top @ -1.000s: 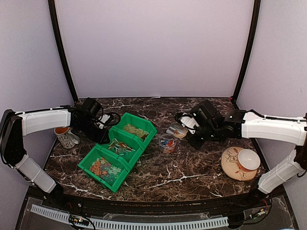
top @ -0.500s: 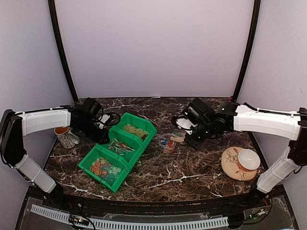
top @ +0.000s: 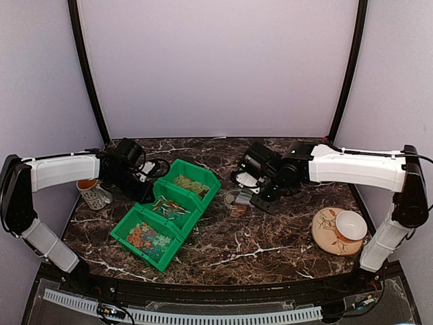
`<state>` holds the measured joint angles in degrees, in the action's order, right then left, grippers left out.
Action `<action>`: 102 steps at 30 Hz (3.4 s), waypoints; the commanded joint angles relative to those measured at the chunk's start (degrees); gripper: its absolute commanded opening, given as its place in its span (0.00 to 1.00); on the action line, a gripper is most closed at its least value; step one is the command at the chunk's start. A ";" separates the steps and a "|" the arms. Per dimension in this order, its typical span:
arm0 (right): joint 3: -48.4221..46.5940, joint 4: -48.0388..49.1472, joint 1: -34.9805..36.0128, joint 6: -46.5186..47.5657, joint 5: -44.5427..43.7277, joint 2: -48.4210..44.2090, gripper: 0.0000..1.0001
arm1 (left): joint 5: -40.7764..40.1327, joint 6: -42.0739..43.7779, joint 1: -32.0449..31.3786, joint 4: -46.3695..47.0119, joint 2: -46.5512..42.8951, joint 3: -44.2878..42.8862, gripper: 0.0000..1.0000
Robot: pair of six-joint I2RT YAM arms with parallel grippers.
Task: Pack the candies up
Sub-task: Place the fake candies in the packing bottle, then adjust the fake candies in the storage box, then move the packing bottle to the center of the board.
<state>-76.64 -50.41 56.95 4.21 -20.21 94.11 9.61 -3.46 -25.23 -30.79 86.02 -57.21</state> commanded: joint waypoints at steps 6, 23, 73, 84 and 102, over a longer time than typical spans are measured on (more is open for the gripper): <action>-6.85 -7.54 1.91 0.47 -5.37 1.34 0.00 | 3.51 -1.13 0.35 2.95 -3.66 -2.60 0.00; -8.29 0.88 2.03 -3.42 -15.31 -7.51 0.00 | 34.05 -13.71 5.68 12.95 -7.72 5.07 0.00; -34.91 -12.33 11.42 11.32 -9.00 23.53 0.00 | 4.77 -5.29 -2.86 -11.13 -4.74 -1.84 0.00; -34.99 -9.38 11.43 12.01 -11.11 22.95 0.00 | 3.76 -8.34 -2.86 -4.64 -11.33 -2.03 0.00; -34.34 -9.10 11.39 12.02 -11.22 22.68 0.00 | -1.45 -6.15 -3.10 -10.74 -1.85 -6.42 0.00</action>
<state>-110.78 -59.37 67.94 16.49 -30.87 117.67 4.91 -9.63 -28.16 -43.27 83.29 -60.12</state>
